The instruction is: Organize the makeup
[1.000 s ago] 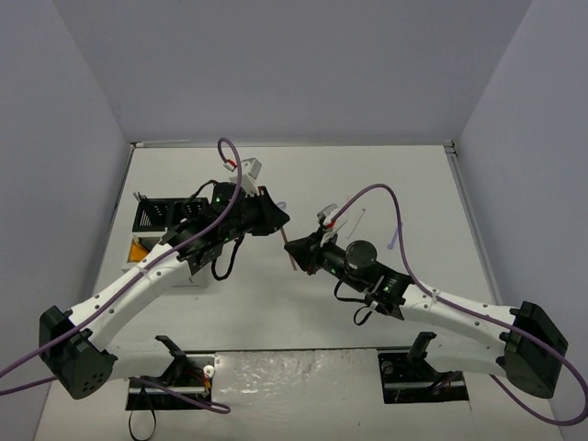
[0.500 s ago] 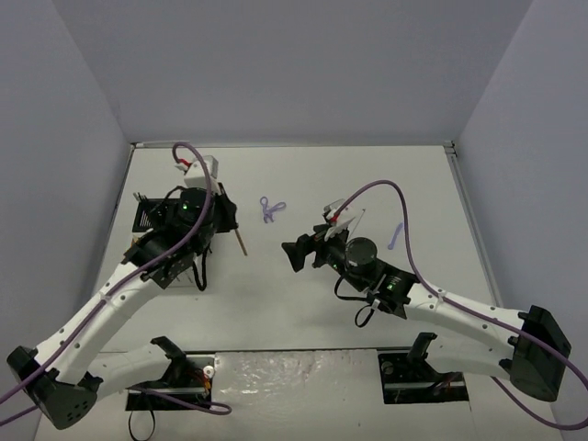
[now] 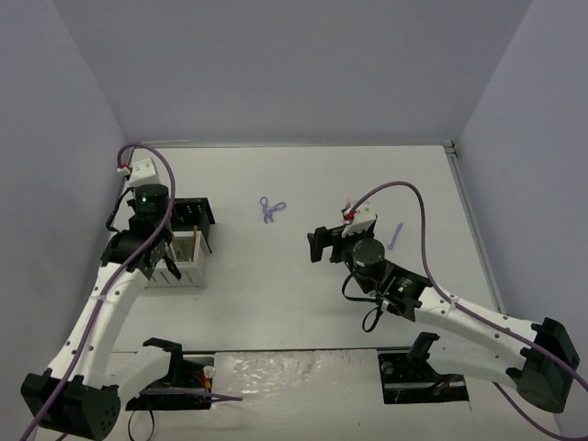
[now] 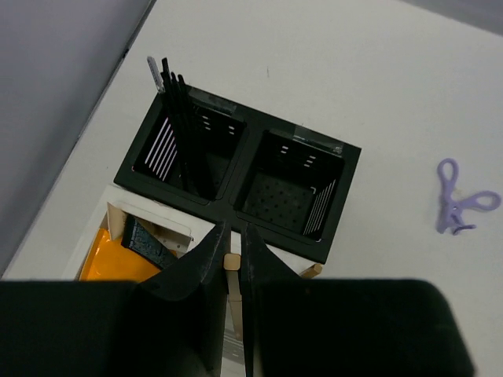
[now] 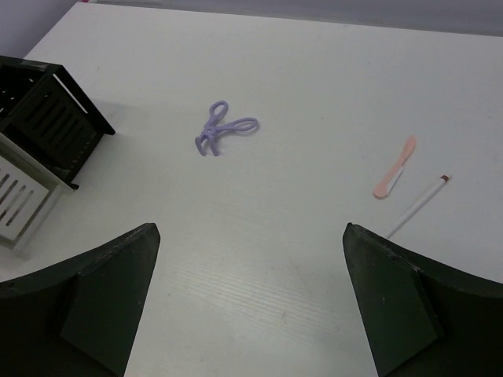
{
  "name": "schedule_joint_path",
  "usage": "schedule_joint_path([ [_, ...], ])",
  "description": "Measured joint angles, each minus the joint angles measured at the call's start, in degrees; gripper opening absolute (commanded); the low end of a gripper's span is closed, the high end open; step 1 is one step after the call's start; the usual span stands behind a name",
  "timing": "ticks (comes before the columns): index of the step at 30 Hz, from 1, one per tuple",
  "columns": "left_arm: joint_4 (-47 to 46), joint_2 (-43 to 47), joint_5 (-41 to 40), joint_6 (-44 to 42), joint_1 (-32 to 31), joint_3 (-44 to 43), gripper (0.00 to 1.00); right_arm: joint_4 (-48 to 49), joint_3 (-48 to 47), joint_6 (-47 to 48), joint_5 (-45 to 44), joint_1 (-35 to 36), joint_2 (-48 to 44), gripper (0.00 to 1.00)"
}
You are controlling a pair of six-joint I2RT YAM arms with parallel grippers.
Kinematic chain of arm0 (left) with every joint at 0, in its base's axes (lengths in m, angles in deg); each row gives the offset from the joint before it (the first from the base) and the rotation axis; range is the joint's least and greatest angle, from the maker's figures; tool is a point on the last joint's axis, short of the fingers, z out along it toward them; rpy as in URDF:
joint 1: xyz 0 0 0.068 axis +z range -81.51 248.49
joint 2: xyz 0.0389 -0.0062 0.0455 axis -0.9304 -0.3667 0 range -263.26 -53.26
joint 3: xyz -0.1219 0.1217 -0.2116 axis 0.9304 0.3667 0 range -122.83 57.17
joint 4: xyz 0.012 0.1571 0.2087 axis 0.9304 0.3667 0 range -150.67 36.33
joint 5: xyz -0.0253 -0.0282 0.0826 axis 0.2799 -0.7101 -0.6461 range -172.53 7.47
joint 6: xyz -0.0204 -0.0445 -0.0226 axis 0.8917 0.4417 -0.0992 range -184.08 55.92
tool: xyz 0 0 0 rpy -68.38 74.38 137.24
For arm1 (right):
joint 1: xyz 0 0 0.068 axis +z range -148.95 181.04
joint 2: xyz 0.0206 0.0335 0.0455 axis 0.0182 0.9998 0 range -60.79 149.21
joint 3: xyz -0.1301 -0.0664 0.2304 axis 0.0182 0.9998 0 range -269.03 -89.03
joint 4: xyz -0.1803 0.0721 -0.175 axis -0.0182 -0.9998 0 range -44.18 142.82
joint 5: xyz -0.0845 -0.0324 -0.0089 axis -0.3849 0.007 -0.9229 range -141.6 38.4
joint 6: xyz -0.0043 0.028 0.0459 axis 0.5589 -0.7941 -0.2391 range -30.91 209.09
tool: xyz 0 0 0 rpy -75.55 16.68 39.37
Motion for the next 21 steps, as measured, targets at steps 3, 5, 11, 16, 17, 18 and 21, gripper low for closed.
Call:
schedule_joint_path([
  [3,0.62,-3.11,0.14,-0.07,0.83,0.5,0.31,-1.22,0.54,-0.55,-0.94,-1.15,-0.02,1.0],
  [5,1.4,-3.87,0.11,0.27,1.0,0.7,0.4,-2.05,0.78,-1.59,-1.87,-2.36,0.08,1.0],
  [11,2.04,-2.9,0.13,0.52,1.13,0.73,0.68,-4.73,0.84,-6.91,-3.84,-8.32,3.17,1.0],
  [16,3.27,-1.21,1.31,0.61,1.13,0.73,0.92,-7.59,0.13,-10.64,-5.7,-11.32,8.72,0.98],
  [17,3.54,-0.59,1.83,0.56,1.13,0.73,0.96,-8.13,-0.3,-11.25,-5.95,-11.84,10.13,0.97],
  [18,3.88,0.28,2.55,0.47,1.13,0.73,0.97,-8.65,-0.98,-11.95,-6.0,-12.33,11.73,0.97],
  [21,4.69,3.51,4.56,-0.05,1.13,0.73,0.97,-9.35,-3.57,-13.82,-5.97,-14.97,17.39,0.91],
])
